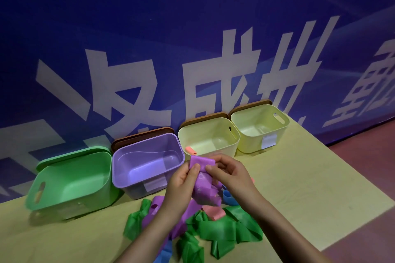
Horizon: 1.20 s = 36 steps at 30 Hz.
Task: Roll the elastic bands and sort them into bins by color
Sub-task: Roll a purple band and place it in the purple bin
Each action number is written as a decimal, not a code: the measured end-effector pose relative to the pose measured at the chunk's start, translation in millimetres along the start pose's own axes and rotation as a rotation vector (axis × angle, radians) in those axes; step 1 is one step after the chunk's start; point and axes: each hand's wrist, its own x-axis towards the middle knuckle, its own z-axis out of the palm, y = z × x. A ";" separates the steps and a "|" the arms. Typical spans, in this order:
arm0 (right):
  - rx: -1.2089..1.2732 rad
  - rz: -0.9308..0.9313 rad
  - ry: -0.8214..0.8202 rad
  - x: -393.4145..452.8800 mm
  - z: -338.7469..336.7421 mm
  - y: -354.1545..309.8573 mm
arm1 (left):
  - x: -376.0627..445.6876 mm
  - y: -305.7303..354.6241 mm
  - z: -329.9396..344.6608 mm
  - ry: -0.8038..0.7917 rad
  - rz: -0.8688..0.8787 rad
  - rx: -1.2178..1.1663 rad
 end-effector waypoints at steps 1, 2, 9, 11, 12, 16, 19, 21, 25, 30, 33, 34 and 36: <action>-0.007 -0.005 0.010 0.1 -0.6 1.0 | 0.3 -0.7 0.6 -0.001 -0.013 -0.010; -0.017 -0.005 0.020 0.5 -1.0 1.8 | 0.6 -1.3 1.2 -0.002 -0.028 -0.026; -0.069 -0.068 0.119 1.7 -1.5 3.0 | 2.0 -0.5 4.6 0.008 -0.142 -0.081; -0.117 -0.098 0.144 1.9 -3.3 4.3 | 1.3 0.6 5.9 0.032 -0.154 -0.093; -0.137 -0.111 0.147 1.8 -4.1 4.9 | 1.4 0.7 6.4 0.040 -0.156 -0.098; -0.255 -0.181 0.149 1.1 -3.2 5.0 | 1.5 2.6 9.2 0.073 -0.192 -0.130; -0.538 -0.327 0.115 0.6 -6.7 4.8 | 4.8 1.9 7.5 0.078 -0.246 -0.198; -0.684 -0.428 0.090 0.1 -11.1 3.5 | 6.0 2.2 4.8 0.069 -0.269 -0.244; -0.792 -0.553 0.075 1.2 -15.8 2.5 | 7.6 0.4 2.0 0.074 -0.277 -0.290; -0.838 -0.625 0.025 3.9 -18.0 0.5 | 6.4 -0.3 4.0 0.065 -0.273 -0.321; -0.853 -0.613 -0.012 4.5 -20.8 0.1 | 6.1 1.4 4.1 0.078 -0.257 -0.320; -0.835 -0.581 -0.032 4.2 -21.8 0.0 | 5.6 1.9 4.2 0.072 -0.242 -0.309; -0.769 -0.500 -0.078 2.3 -23.6 -1.5 | 5.3 0.0 3.1 0.057 -0.210 -0.283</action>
